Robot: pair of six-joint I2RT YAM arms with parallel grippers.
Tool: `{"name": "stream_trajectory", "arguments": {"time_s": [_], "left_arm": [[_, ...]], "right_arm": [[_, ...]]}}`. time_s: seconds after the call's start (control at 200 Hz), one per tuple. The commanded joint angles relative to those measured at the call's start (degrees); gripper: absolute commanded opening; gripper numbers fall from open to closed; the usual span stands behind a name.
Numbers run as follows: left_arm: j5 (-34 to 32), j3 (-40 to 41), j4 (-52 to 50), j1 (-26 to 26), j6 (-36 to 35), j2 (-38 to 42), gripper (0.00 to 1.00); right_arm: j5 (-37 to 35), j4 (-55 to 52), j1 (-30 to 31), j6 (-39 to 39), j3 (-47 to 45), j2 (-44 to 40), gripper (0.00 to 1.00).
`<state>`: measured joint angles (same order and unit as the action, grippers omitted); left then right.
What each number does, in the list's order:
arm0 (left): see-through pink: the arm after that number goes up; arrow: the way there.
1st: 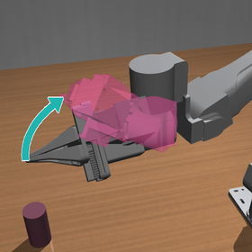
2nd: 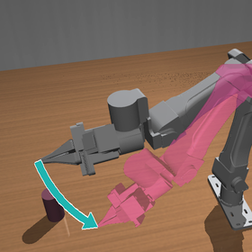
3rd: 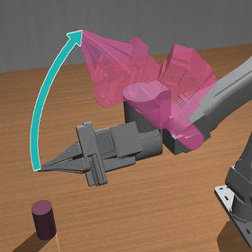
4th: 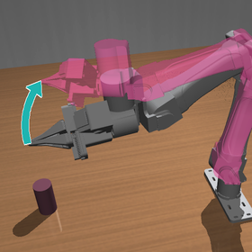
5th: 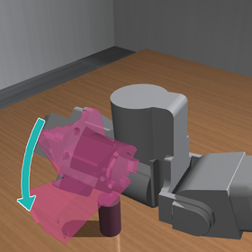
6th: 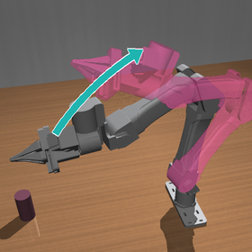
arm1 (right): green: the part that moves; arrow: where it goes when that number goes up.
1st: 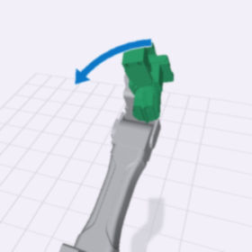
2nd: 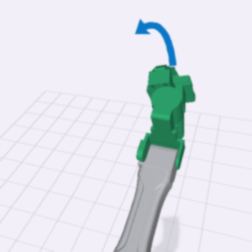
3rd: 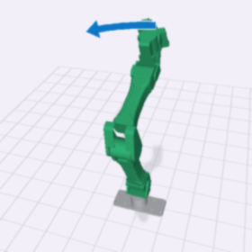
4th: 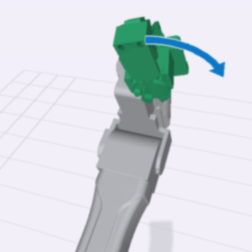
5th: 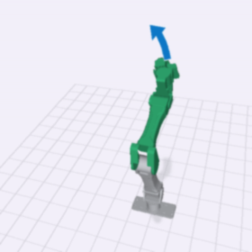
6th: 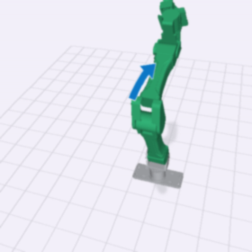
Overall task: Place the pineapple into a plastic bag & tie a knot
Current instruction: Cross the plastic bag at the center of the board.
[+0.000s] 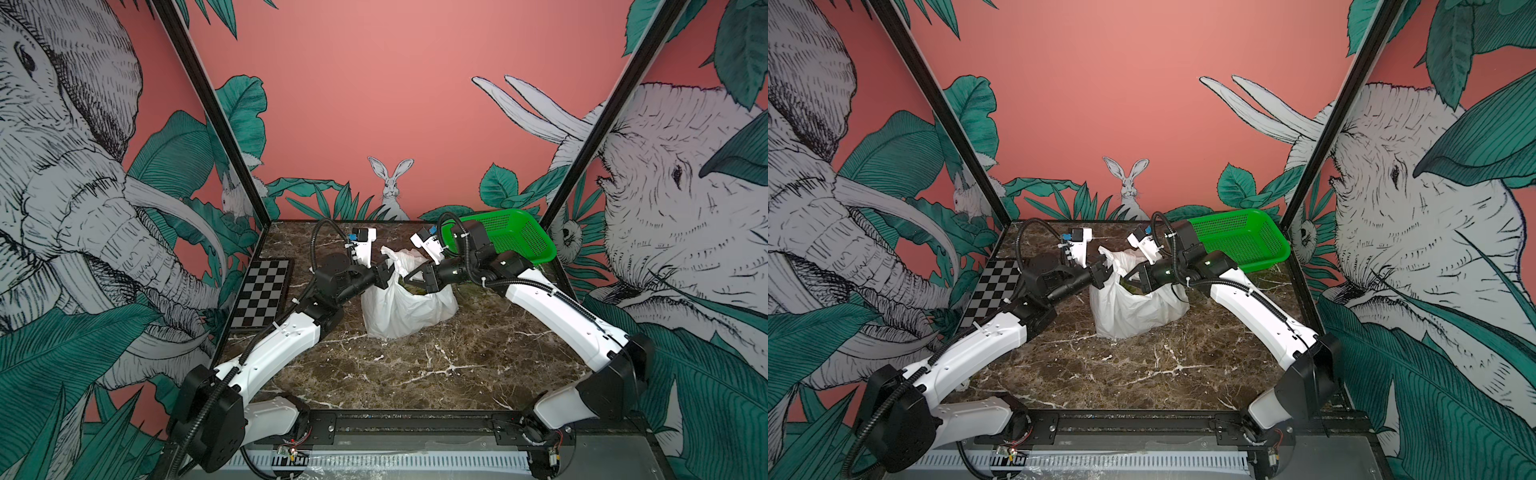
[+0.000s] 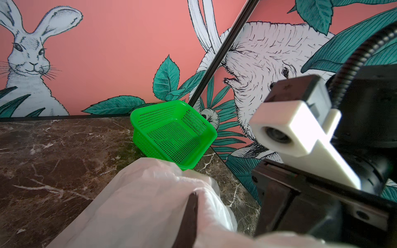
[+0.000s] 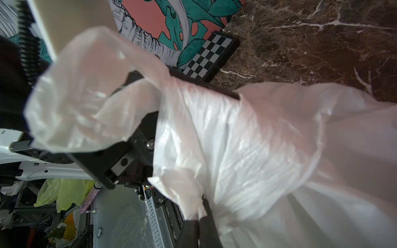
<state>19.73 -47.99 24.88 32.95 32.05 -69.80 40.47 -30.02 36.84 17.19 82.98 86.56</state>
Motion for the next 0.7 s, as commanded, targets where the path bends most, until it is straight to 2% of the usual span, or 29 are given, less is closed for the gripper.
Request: {"name": "stream_trajectory", "arguments": {"time_s": [0.0, 0.35, 0.485, 0.625, 0.695], "left_arm": [[-0.26, -2.99, 4.36, -1.3, 1.59, 1.09, 0.0], [2.84, -3.17, 4.38, -1.31, 2.61, 1.25, 0.0], [3.88, -3.96, 3.51, -1.31, 3.07, 1.29, 0.23], [4.3, -4.22, 2.53, -1.31, 2.93, 1.64, 0.25], [4.18, -4.06, 2.39, -1.31, 2.84, 1.84, 0.22]], "right_arm": [[-1.8, -5.17, 0.86, 0.86, -0.99, -0.14, 0.0], [-5.11, -4.85, 0.78, 2.62, 0.96, -2.87, 0.0], [-6.17, -5.22, 0.76, 2.92, 2.19, -3.8, 0.0], [-6.79, -4.86, 0.39, 3.99, 3.25, -5.16, 0.0], [-7.02, -4.32, -0.07, 4.79, 3.89, -5.85, 0.0]]}}
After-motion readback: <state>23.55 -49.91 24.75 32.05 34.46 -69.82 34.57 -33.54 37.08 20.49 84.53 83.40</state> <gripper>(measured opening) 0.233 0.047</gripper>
